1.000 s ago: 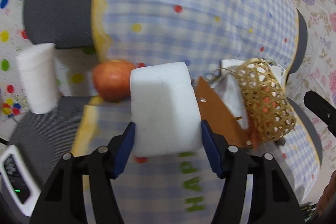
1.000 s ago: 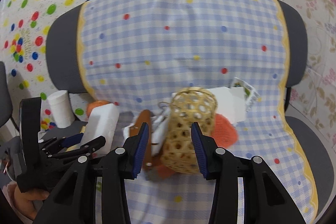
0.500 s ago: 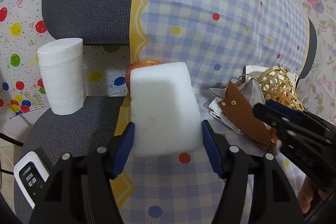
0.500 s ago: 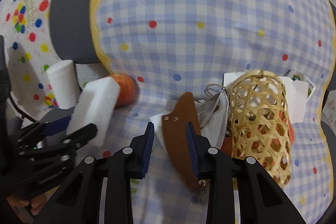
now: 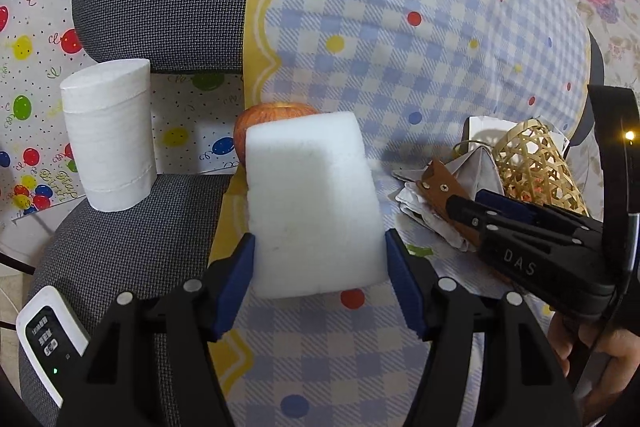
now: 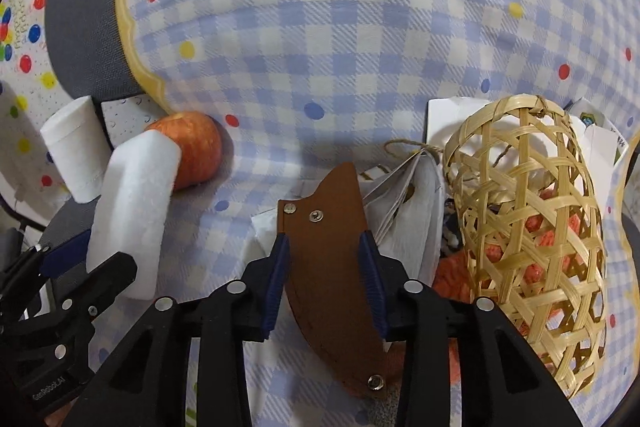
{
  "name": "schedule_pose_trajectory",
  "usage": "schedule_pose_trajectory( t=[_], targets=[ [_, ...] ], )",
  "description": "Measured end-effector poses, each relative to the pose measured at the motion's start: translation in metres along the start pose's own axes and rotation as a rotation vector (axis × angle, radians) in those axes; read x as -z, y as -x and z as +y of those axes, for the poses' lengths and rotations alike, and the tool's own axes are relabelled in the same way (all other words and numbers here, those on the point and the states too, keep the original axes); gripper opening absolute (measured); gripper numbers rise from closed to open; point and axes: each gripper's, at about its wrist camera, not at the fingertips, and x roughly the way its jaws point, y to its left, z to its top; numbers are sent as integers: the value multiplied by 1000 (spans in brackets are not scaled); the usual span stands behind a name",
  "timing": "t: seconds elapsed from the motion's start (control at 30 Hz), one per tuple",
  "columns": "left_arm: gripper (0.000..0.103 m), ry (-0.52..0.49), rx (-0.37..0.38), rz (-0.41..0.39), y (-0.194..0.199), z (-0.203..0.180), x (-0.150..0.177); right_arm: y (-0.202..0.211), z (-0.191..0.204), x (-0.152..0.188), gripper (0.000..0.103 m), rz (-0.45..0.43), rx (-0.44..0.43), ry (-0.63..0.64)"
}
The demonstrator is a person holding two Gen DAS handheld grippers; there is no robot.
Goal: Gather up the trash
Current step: 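Grasp the brown leather piece with the right gripper while the left holds the foam block, then lift the foam block and leather piece off the chair with both grippers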
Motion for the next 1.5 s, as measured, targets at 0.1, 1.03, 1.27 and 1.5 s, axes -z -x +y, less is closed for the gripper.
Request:
schedule_pose_trajectory(
  t=[0.1, 1.03, 1.27, 1.5],
  targets=[
    [63, 12, 1, 7, 3, 1, 4, 6, 6, 4, 43, 7, 3, 42],
    [63, -9, -14, 8, 19, -5, 16, -8, 17, -1, 55, 41, 65, 99],
    [63, -3, -14, 16, 18, 0, 17, 8, 5, 10, 51, 24, -16, 10],
    [63, -9, -13, 3, 31, -3, 21, 66, 0, 24, 50, -110, -147, -26]
  ],
)
